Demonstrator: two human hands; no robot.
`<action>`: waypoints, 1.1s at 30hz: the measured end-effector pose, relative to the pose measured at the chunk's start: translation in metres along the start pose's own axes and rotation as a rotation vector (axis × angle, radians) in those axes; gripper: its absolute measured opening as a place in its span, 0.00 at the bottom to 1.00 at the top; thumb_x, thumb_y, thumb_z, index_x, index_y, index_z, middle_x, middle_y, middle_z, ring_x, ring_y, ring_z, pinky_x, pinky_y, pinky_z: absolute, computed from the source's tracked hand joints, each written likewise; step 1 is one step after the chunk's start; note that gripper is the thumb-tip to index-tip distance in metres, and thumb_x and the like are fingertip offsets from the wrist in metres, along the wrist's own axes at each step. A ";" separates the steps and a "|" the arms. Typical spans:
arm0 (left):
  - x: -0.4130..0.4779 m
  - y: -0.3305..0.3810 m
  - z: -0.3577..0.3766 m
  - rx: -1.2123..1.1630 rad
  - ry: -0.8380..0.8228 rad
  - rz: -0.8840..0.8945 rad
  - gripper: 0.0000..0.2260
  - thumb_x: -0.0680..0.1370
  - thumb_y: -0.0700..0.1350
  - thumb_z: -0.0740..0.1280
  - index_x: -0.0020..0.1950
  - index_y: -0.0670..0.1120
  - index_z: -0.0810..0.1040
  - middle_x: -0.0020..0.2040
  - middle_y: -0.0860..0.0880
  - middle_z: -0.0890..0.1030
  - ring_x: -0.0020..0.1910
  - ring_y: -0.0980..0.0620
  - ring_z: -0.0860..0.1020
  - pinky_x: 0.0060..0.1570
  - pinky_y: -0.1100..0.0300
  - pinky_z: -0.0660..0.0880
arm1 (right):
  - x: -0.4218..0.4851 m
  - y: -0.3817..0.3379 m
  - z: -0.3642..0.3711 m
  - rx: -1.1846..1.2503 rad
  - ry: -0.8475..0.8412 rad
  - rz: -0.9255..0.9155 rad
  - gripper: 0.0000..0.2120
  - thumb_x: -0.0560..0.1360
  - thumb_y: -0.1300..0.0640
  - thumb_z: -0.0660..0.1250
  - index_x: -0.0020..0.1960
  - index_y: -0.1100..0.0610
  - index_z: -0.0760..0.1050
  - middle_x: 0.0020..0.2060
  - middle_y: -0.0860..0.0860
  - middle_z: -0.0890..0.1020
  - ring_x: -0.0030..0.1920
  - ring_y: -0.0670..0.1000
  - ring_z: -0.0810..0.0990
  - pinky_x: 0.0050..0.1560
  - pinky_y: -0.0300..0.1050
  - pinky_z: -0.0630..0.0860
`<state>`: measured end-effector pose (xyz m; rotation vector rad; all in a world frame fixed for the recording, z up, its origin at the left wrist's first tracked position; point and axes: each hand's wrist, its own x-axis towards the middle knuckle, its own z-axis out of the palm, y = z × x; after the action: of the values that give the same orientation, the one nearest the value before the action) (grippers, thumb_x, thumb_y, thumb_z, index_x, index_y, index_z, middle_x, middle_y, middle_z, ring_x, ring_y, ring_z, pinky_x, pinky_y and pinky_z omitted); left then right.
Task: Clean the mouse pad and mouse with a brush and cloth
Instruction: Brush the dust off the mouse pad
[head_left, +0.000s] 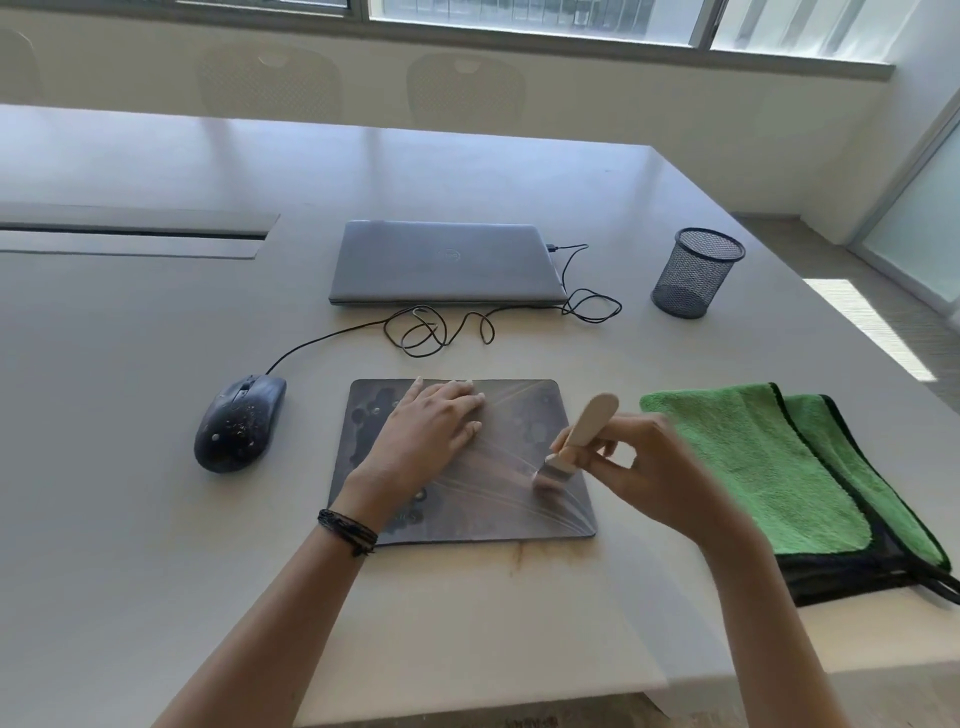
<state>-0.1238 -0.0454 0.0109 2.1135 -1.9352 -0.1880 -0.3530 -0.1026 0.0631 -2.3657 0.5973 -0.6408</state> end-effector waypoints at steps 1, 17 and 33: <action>0.000 0.000 0.000 0.000 0.003 0.000 0.19 0.81 0.51 0.56 0.72 0.51 0.66 0.73 0.52 0.65 0.72 0.53 0.62 0.74 0.53 0.48 | -0.001 0.000 0.001 0.018 -0.047 -0.013 0.04 0.71 0.62 0.72 0.43 0.54 0.83 0.39 0.46 0.85 0.36 0.45 0.80 0.39 0.45 0.74; 0.000 -0.005 0.003 -0.014 0.025 0.012 0.19 0.80 0.52 0.57 0.71 0.52 0.68 0.72 0.53 0.67 0.71 0.55 0.64 0.74 0.54 0.48 | 0.003 0.009 -0.005 0.025 -0.181 -0.086 0.03 0.71 0.64 0.71 0.41 0.58 0.83 0.36 0.49 0.84 0.33 0.42 0.77 0.35 0.26 0.65; 0.000 -0.003 -0.001 0.017 -0.001 0.014 0.19 0.80 0.52 0.57 0.71 0.52 0.66 0.72 0.54 0.66 0.71 0.56 0.64 0.75 0.54 0.46 | -0.007 0.012 -0.010 0.110 -0.225 -0.116 0.02 0.72 0.59 0.70 0.43 0.54 0.82 0.37 0.49 0.84 0.34 0.44 0.76 0.33 0.38 0.68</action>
<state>-0.1205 -0.0454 0.0108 2.1112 -1.9584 -0.1707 -0.3675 -0.1118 0.0599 -2.3395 0.3198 -0.4365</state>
